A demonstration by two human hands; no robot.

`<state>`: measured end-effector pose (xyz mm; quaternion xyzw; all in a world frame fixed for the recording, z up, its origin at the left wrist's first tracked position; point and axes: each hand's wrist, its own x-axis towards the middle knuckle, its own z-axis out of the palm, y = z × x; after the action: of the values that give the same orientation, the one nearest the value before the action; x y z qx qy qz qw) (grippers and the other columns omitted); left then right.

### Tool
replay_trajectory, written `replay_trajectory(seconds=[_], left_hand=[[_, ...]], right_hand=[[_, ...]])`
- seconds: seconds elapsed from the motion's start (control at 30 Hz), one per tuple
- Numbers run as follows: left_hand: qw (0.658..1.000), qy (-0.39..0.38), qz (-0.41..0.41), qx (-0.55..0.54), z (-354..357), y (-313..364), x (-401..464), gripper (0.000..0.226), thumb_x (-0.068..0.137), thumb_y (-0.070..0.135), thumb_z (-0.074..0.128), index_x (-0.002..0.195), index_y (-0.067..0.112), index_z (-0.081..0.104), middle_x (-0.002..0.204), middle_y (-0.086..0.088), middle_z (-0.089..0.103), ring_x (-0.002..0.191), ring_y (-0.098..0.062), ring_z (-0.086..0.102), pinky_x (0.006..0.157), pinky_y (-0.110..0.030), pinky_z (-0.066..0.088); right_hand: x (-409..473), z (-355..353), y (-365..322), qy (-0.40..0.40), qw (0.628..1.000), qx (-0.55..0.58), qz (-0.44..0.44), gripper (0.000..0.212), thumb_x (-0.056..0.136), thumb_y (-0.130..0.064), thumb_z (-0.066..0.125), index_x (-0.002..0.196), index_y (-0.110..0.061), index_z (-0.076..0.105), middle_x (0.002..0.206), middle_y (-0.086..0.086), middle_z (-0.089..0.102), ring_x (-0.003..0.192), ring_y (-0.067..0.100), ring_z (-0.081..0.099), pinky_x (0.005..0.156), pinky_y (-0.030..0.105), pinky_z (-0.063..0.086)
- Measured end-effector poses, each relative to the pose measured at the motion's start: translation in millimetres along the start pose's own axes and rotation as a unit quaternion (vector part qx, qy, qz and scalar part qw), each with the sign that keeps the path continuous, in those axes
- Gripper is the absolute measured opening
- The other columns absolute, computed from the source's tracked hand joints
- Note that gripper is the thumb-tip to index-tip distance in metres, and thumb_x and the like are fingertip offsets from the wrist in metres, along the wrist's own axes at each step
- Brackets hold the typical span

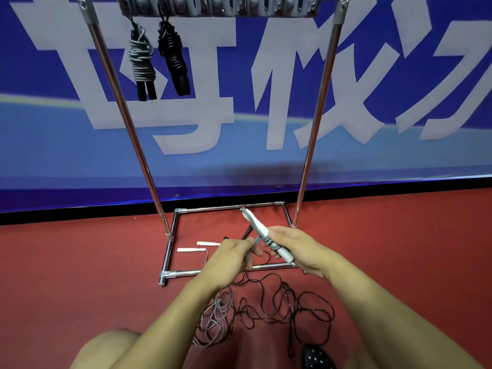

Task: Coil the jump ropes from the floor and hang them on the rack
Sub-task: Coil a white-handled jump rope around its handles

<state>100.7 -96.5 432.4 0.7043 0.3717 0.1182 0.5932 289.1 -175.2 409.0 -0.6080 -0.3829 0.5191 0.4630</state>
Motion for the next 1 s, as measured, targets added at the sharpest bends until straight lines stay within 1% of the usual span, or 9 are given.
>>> replay_trajectory(seconds=[0.13,0.23,0.4,0.47,0.57,0.67,0.73,0.9,1.0], left_hand=[[1.000,0.000,-0.003,-0.001,3,1,-1,0.059,0.109,0.044,0.033,0.097,0.003,0.073,0.064,-0.005,0.059,0.056,-0.017,0.039,0.061,-0.032,0.032],[1.000,0.016,-0.006,0.021,4,-1,-1,0.069,0.107,0.055,0.029,0.091,0.007,0.075,0.059,-0.003,0.060,0.053,-0.015,0.042,0.059,-0.030,0.034],[0.998,0.020,0.019,0.058,2,-4,-1,0.076,0.103,0.062,0.037,0.064,0.005,0.070,0.052,-0.007,0.053,0.049,-0.016,0.041,0.055,-0.027,0.035],[0.996,0.006,0.040,0.078,3,-4,-4,0.074,0.103,0.057,0.043,0.049,0.011,0.061,0.045,-0.004,0.044,0.045,-0.015,0.036,0.052,-0.026,0.032],[0.995,-0.013,0.069,0.074,5,-3,-7,0.070,0.105,0.050,0.047,0.048,0.011,0.060,0.042,-0.001,0.042,0.041,-0.013,0.032,0.049,-0.021,0.030],[0.994,-0.030,0.074,0.069,6,-4,-7,0.069,0.106,0.047,0.047,0.052,0.006,0.061,0.040,0.002,0.044,0.040,-0.010,0.031,0.049,-0.020,0.029],[0.995,-0.040,0.066,0.056,7,-4,-6,0.068,0.105,0.048,0.048,0.055,0.004,0.063,0.042,-0.003,0.046,0.042,-0.013,0.031,0.049,-0.024,0.029],[0.998,-0.058,-0.014,-0.014,6,3,-5,0.052,0.104,0.052,0.044,0.085,0.007,0.064,0.059,-0.009,0.063,0.040,-0.017,0.050,0.042,-0.021,0.037],[0.989,-0.086,-0.109,-0.046,-1,2,-4,0.067,0.104,0.062,0.032,0.092,0.006,0.066,0.064,-0.016,0.065,0.046,-0.022,0.057,0.045,-0.023,0.045]], right_hand=[[0,4,4,0.008,0.992,-0.126,-0.016,0.035,0.104,-0.043,0.054,0.134,-0.027,0.061,0.126,0.005,0.068,0.116,0.014,0.063,0.109,0.036,0.047],[-1,11,4,0.018,0.987,-0.155,-0.028,0.035,0.101,-0.041,0.062,0.133,-0.027,0.060,0.125,-0.005,0.068,0.119,0.010,0.063,0.110,0.036,0.047],[-4,9,-2,0.037,0.989,-0.139,-0.043,0.041,0.080,-0.031,0.088,0.114,-0.023,0.067,0.112,-0.001,0.073,0.104,0.012,0.070,0.101,0.035,0.054],[-7,7,-4,0.000,0.996,-0.088,-0.013,0.044,0.078,-0.022,0.089,0.113,-0.016,0.063,0.110,0.007,0.073,0.097,0.017,0.072,0.100,0.039,0.056],[-13,9,-5,-0.074,0.995,0.023,0.056,0.049,0.084,-0.012,0.082,0.125,-0.006,0.055,0.112,0.018,0.071,0.104,0.028,0.071,0.102,0.052,0.054],[-20,11,-9,-0.177,0.977,0.073,0.095,0.034,0.097,-0.009,0.068,0.129,-0.010,0.057,0.113,0.020,0.072,0.115,0.039,0.062,0.095,0.048,0.058],[-23,11,-14,-0.199,0.976,0.053,0.076,0.024,0.101,-0.009,0.062,0.124,-0.012,0.061,0.111,0.019,0.072,0.112,0.039,0.064,0.091,0.044,0.060],[-16,7,-14,-0.115,0.993,-0.020,0.016,0.030,0.098,-0.016,0.069,0.126,-0.017,0.060,0.105,0.009,0.074,0.086,0.033,0.074,0.060,0.025,0.057],[-13,5,-12,-0.084,0.995,-0.055,-0.006,0.028,0.096,-0.023,0.072,0.120,-0.014,0.060,0.100,0.009,0.076,0.067,0.025,0.069,0.051,0.022,0.049]])
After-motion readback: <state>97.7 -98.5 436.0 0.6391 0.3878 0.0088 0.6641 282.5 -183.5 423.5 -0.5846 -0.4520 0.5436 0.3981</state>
